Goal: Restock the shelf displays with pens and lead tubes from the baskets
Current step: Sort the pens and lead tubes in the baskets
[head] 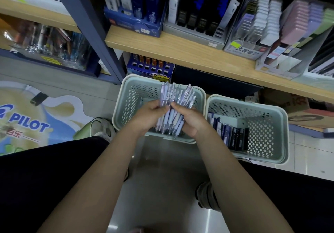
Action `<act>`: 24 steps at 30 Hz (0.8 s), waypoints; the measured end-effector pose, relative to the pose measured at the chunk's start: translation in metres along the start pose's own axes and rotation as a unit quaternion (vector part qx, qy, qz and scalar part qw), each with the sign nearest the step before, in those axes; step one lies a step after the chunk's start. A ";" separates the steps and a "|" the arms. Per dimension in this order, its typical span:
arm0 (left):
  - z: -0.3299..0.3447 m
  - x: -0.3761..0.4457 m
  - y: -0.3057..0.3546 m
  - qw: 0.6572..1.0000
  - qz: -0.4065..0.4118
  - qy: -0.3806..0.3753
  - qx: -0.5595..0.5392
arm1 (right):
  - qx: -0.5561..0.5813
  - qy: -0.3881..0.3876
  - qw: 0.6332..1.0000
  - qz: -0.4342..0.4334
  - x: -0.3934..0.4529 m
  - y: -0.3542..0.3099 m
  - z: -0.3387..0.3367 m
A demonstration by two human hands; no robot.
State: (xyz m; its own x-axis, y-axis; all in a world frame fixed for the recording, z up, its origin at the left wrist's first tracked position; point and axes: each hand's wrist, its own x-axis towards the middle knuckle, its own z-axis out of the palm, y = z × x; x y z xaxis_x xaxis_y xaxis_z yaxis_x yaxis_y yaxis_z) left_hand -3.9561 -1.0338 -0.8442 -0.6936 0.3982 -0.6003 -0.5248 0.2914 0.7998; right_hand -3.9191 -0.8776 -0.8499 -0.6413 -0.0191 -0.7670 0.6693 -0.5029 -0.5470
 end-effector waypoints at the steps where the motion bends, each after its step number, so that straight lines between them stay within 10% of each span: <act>1: 0.000 0.000 -0.001 0.999 0.019 0.037 0.008 | 0.003 0.000 1.000 -0.002 0.000 0.000 -0.001; 7: -0.005 0.005 -0.005 0.994 0.035 0.102 -0.015 | -0.026 0.009 0.999 -0.016 0.010 0.003 -0.004; 24: -0.054 0.027 -0.037 0.992 -0.031 -0.037 0.117 | -0.170 -0.060 0.982 0.051 0.067 0.032 0.042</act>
State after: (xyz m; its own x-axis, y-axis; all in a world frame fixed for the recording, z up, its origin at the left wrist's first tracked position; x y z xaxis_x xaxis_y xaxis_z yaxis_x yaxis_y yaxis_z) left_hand -3.9813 -1.0806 -0.8906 -0.6211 0.4324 -0.6536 -0.4306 0.5086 0.7456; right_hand -3.9570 -0.9313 -0.9048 -0.5906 -0.1660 -0.7897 0.8058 -0.1754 -0.5657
